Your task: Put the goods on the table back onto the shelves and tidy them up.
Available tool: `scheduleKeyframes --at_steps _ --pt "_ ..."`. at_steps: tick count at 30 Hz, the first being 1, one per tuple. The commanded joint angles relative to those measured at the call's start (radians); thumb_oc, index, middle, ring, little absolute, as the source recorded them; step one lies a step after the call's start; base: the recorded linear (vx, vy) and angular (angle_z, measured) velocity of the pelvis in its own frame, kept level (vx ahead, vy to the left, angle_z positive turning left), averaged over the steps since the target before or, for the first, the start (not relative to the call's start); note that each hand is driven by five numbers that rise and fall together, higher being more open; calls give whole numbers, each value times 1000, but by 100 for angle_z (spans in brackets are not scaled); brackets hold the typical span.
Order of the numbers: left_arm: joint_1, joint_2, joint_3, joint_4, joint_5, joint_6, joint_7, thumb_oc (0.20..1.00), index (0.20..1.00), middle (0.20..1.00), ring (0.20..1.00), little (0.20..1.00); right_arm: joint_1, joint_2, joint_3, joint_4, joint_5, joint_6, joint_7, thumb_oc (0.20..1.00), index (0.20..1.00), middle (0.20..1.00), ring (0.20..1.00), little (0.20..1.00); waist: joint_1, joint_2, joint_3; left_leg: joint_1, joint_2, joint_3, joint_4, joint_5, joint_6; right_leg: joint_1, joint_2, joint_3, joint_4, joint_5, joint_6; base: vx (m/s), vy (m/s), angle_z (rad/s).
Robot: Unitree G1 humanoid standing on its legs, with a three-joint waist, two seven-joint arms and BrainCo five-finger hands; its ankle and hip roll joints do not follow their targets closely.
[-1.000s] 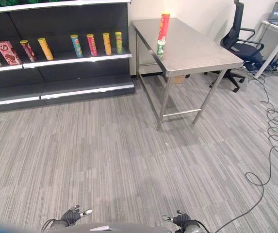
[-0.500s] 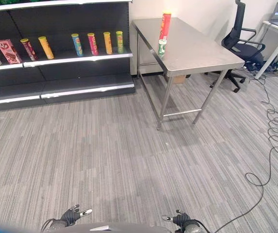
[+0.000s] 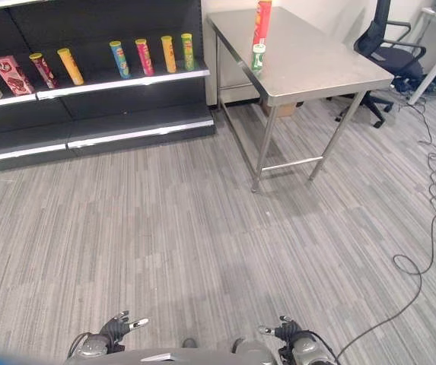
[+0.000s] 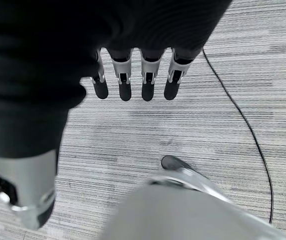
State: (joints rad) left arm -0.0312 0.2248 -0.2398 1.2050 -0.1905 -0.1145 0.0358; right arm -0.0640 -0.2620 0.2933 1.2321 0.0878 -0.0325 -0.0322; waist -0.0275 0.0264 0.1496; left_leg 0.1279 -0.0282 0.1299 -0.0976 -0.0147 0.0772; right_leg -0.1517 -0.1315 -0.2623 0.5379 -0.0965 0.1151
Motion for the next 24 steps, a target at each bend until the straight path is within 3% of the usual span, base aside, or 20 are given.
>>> scheduleKeyframes --at_steps 1,2,4,7,11,13,14,16,17,20,21,22,24 --pt "-17 12 -15 11 16 -23 1 1000 1000 1000 1000 1000 -35 4 24 3 -2 -15 10 1000 1000 1000 1000 1000 -4 -49 25 44 -8 -37 17 -82 -22 30 -81 89 -51 123 71 159 106 35" --pt "-21 16 -18 8 18 -26 -1 1000 1000 1000 1000 1000 -24 0 19 6 7 -17 9 1000 1000 1000 1000 1000 -15 -47 29 63 -10 -58 16 -95 -25 -6 -60 113 -64 106 53 214 -6 37" --pt "-42 21 -29 12 20 -29 1 1000 1000 1000 1000 1000 -21 -8 2 13 24 -16 3 1000 1000 1000 1000 1000 -41 -54 43 96 -20 -105 15 -126 -41 -33 -39 116 -310 111 41 366 -93 39" --pt "-63 25 -29 19 25 -28 4 1000 1000 1000 1000 1000 -24 -5 -10 15 30 -11 4 1000 1000 1000 1000 1000 -70 -68 55 144 -21 -136 18 -161 -60 -46 -34 123 -536 180 73 325 -93 64" --pt "-64 19 -21 24 26 -28 4 1000 1000 1000 1000 1000 -20 -1 -11 19 16 -6 8 1000 1000 1000 1000 1000 -85 -71 52 200 -11 -154 17 -197 -74 -61 -32 99 -611 210 93 298 -76 40" --pt "-58 14 -23 24 36 -30 0 1000 1000 1000 1000 1000 -7 -5 -12 18 11 -6 11 1000 1000 1000 1000 1000 -88 -77 37 230 -12 -176 14 -227 -80 -47 -32 97 -625 222 89 374 -137 26" --pt "-45 3 -23 21 36 -30 3 1000 1000 1000 1000 1000 -7 -12 -12 24 6 -7 14 1000 1000 1000 1000 1000 -92 -74 14 249 2 -188 24 -243 -89 -26 -16 88 -625 241 71 506 -225 31" --pt "-47 -2 -28 22 29 -29 4 1000 1000 1000 1000 1000 -12 -21 -10 17 13 -14 11 1000 1000 1000 1000 1000 -102 -59 6 242 37 -199 62 -191 -117 -14 14 92 -614 244 54 391 -198 54" --pt "-47 -3 -28 22 29 -29 4 1000 1000 1000 1000 1000 -12 -21 -10 17 13 -14 11 1000 1000 1000 1000 1000 -103 -57 5 242 39 -199 61 -191 -118 -13 15 91 -614 243 54 234 -136 93" --pt "-50 -3 -43 19 26 -28 2 1000 1000 1000 1000 1000 -12 -34 -5 -11 36 -27 10 1000 1000 1000 1000 1000 -116 -38 -17 233 86 -207 122 -105 -168 19 59 70 -612 216 20 358 -216 64" --pt "-51 -4 -42 19 14 -24 2 1000 1000 1000 1000 1000 -13 -40 -5 -18 52 -30 7 1000 1000 1000 1000 1000 -117 -27 -26 186 119 -195 256 -17 -235 70 95 46 -625 167 -12 378 -238 17" --pt "-51 -3 -42 19 14 -24 2 1000 1000 1000 1000 1000 -13 -39 -5 -18 52 -30 7 1000 1000 1000 1000 1000 -119 -30 -28 182 116 -198 255 -14 -234 68 91 45 -625 168 -12 303 -228 33" --pt "-63 -3 -51 10 8 -21 10 1000 1000 1000 1000 1000 -24 -46 2 -25 61 -35 -3 1000 1000 1000 1000 1000 -107 -45 -7 58 121 -175 490 96 -292 120 96 29 -625 121 -41 154 -181 20"
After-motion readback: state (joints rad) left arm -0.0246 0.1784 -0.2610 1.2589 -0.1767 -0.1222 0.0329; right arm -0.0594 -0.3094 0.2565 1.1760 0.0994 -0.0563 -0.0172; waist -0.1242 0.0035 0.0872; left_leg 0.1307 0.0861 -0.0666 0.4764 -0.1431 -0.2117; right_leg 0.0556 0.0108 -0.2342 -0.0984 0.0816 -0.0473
